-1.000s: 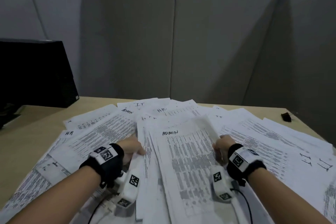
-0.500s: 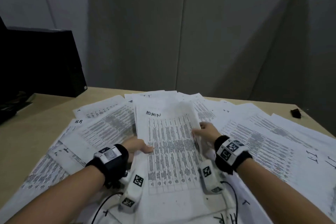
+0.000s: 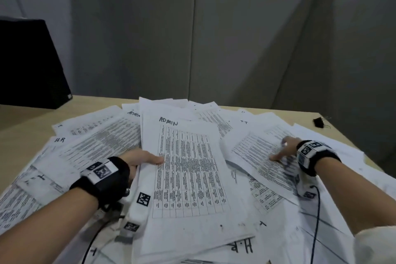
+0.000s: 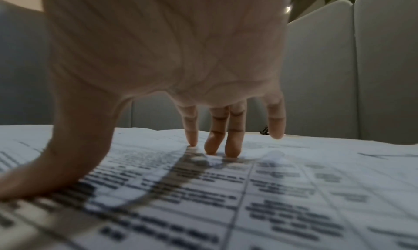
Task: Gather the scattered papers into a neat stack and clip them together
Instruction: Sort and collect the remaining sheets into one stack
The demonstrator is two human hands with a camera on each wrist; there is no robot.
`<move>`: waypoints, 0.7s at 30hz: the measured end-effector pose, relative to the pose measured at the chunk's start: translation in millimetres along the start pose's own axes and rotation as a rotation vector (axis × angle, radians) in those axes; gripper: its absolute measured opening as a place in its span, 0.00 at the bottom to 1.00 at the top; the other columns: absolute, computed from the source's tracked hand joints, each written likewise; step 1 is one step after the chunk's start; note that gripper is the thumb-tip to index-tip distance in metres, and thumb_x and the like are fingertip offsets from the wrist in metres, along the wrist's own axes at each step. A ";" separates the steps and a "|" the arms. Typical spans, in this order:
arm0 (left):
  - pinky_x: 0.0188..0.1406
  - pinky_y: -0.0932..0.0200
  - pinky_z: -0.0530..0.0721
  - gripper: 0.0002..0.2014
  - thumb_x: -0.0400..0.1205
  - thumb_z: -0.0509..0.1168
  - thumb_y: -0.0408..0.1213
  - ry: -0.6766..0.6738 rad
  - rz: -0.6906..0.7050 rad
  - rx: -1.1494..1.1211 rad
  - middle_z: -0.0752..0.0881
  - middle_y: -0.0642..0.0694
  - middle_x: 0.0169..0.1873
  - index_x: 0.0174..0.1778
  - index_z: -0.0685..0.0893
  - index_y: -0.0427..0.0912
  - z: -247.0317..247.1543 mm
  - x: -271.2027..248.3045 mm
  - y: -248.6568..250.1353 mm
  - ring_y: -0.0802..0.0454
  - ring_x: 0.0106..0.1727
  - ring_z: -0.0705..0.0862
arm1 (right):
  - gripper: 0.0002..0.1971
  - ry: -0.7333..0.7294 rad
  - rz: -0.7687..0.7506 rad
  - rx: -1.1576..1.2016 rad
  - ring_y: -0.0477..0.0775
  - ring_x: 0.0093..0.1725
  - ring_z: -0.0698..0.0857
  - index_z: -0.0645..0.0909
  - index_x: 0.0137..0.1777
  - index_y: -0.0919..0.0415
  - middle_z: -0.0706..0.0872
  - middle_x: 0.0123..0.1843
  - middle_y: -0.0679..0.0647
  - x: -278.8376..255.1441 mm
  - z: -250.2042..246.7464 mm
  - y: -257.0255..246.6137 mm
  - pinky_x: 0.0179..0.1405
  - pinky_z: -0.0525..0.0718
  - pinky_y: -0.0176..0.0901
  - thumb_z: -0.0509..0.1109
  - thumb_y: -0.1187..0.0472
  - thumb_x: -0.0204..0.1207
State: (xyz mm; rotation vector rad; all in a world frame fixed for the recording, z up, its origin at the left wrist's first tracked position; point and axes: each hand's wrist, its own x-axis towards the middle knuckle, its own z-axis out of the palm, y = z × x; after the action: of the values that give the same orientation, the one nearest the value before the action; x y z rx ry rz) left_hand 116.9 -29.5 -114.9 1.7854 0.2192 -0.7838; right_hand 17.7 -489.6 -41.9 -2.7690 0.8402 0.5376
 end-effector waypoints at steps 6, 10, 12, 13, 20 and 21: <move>0.78 0.39 0.63 0.42 0.58 0.82 0.34 0.000 0.067 -0.009 0.77 0.38 0.72 0.70 0.76 0.35 54.0 -67.8 33.7 0.37 0.76 0.70 | 0.74 0.064 -0.011 0.026 0.64 0.66 0.75 0.67 0.70 0.56 0.72 0.67 0.61 2.5 0.1 -1.9 0.64 0.77 0.56 0.73 0.25 0.14; 0.76 0.38 0.67 0.43 0.57 0.81 0.30 -0.017 0.101 0.016 0.80 0.36 0.68 0.71 0.74 0.36 60.2 -66.2 28.6 0.37 0.73 0.74 | 0.61 0.031 -0.008 0.096 0.63 0.67 0.75 0.68 0.71 0.59 0.74 0.70 0.61 16.0 -1.7 2.0 0.63 0.75 0.55 0.81 0.31 0.37; 0.74 0.37 0.70 0.43 0.58 0.82 0.29 0.033 0.114 -0.031 0.80 0.35 0.68 0.70 0.74 0.34 42.1 -54.5 20.2 0.35 0.71 0.76 | 0.50 0.007 -0.007 0.087 0.58 0.54 0.80 0.75 0.60 0.61 0.81 0.59 0.60 10.9 -5.4 0.8 0.53 0.76 0.50 0.82 0.33 0.40; 0.72 0.36 0.71 0.44 0.57 0.84 0.30 0.057 0.104 -0.066 0.80 0.34 0.68 0.70 0.74 0.34 27.6 -40.2 14.2 0.34 0.70 0.76 | 0.45 0.001 -0.003 0.091 0.59 0.56 0.80 0.76 0.62 0.63 0.81 0.61 0.61 6.4 -8.0 -1.3 0.55 0.76 0.49 0.82 0.37 0.49; 0.35 0.41 0.88 0.07 0.81 0.62 0.24 0.073 -0.005 -0.103 0.89 0.30 0.40 0.53 0.80 0.28 -8.7 -85.8 17.0 0.35 0.36 0.89 | 0.19 0.060 -0.047 0.261 0.56 0.51 0.81 0.80 0.61 0.71 0.84 0.57 0.63 -11.1 -28.7 -12.3 0.41 0.76 0.39 0.62 0.55 0.81; 0.42 0.40 0.87 0.10 0.81 0.61 0.24 0.081 0.001 -0.114 0.88 0.28 0.46 0.57 0.79 0.28 -11.7 -89.1 14.9 0.33 0.43 0.88 | 0.13 0.093 -0.035 0.398 0.55 0.46 0.79 0.80 0.59 0.67 0.83 0.49 0.61 -9.0 -32.1 -11.2 0.38 0.75 0.39 0.64 0.59 0.80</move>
State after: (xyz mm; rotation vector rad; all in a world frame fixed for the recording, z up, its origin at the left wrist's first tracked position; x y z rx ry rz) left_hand 61.3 -3.9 -47.5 1.7111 0.3111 -0.6855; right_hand 26.3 -485.3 -8.0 -2.4509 0.8136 0.2075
